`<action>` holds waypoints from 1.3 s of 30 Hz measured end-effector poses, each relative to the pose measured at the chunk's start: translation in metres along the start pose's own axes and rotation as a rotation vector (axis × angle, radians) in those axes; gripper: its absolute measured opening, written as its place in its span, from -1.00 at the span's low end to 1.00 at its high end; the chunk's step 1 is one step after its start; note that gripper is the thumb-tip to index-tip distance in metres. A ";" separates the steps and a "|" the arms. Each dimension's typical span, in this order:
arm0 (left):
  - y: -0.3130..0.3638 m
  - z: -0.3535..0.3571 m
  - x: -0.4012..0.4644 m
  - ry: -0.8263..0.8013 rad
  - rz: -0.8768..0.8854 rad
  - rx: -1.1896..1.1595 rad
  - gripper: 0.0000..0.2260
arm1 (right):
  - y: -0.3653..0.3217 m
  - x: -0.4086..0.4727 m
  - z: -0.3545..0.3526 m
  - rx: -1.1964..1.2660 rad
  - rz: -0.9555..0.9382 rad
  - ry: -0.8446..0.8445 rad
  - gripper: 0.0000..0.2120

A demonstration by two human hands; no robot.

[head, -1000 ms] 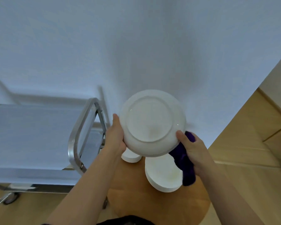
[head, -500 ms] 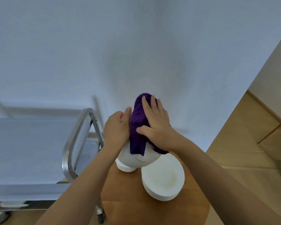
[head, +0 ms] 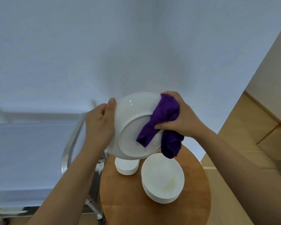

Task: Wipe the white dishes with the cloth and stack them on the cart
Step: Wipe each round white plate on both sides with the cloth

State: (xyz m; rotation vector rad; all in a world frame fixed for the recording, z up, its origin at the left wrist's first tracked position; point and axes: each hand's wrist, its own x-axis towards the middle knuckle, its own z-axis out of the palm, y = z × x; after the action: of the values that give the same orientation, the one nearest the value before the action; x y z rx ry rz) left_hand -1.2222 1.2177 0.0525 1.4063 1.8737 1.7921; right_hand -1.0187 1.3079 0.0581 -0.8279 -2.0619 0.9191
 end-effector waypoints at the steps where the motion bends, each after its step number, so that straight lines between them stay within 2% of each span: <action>1: 0.000 -0.001 0.001 0.012 -0.021 -0.038 -0.54 | 0.001 -0.002 -0.001 0.046 0.013 0.046 -0.26; 3: 0.000 0.001 -0.002 0.032 -0.099 -0.089 -0.51 | 0.005 -0.007 0.001 0.109 0.027 0.099 -0.27; 5: -0.001 0.003 -0.004 0.097 -0.278 -0.191 -0.46 | 0.012 -0.015 0.010 0.265 0.046 0.170 -0.28; 8: 0.000 0.011 -0.002 0.246 -0.540 -0.392 -0.58 | 0.023 -0.026 0.034 0.608 0.153 0.359 -0.28; 10: -0.002 0.022 -0.007 0.264 -0.575 -0.462 -0.62 | 0.024 -0.026 0.043 0.733 0.258 0.458 -0.28; 12: -0.001 0.031 -0.016 0.224 -0.587 -0.520 -0.64 | 0.024 -0.023 0.040 0.786 0.303 0.487 -0.33; 14: -0.003 0.026 -0.022 0.115 -0.569 -0.565 -0.66 | 0.024 -0.022 0.027 0.745 0.314 0.438 -0.37; 15: -0.009 0.018 -0.020 -0.009 -0.517 -0.535 -0.66 | 0.025 -0.022 0.017 0.717 0.308 0.399 -0.38; 17: -0.015 -0.004 -0.009 -0.411 -0.403 -0.462 -0.56 | 0.025 -0.020 -0.007 0.685 0.290 0.312 -0.46; 18: -0.014 -0.013 -0.002 -0.593 -0.404 -0.479 -0.48 | 0.024 -0.017 -0.019 0.660 0.281 0.254 -0.54; 19: -0.011 -0.017 0.003 -0.731 -0.452 -0.535 -0.40 | 0.021 -0.014 -0.029 0.619 0.274 0.173 -0.60; 21: -0.004 -0.010 0.009 -0.816 -0.620 -0.663 -0.36 | 0.013 -0.006 -0.039 0.512 0.262 -0.004 -0.67; 23: 0.002 0.002 0.011 -0.762 -0.739 -0.778 -0.47 | 0.007 0.000 -0.039 0.440 0.243 -0.046 -0.71; 25: 0.004 0.007 0.011 -0.751 -0.721 -0.877 -0.53 | 0.004 0.003 -0.036 0.417 0.225 0.012 -0.70; 29: 0.005 0.009 0.006 -0.666 -0.676 -0.967 -0.55 | 0.011 -0.013 -0.018 0.516 0.296 0.192 -0.51; 33: 0.011 0.016 -0.001 -0.491 -0.641 -1.060 -0.57 | 0.012 -0.039 0.019 0.569 0.374 0.448 -0.45; 37: 0.025 0.034 -0.011 -0.341 -0.568 -0.997 -0.68 | 0.001 -0.048 0.057 0.713 0.442 0.672 -0.58; 39: 0.029 0.040 -0.013 -0.282 -0.490 -0.894 -0.65 | -0.005 -0.050 0.074 0.767 0.515 0.716 -0.73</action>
State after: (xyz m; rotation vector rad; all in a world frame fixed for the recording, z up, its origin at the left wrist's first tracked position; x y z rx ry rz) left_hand -1.1732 1.2299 0.0617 0.7282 0.9285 1.6976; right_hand -1.0532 1.2417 0.0090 -1.0487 -0.7841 1.3114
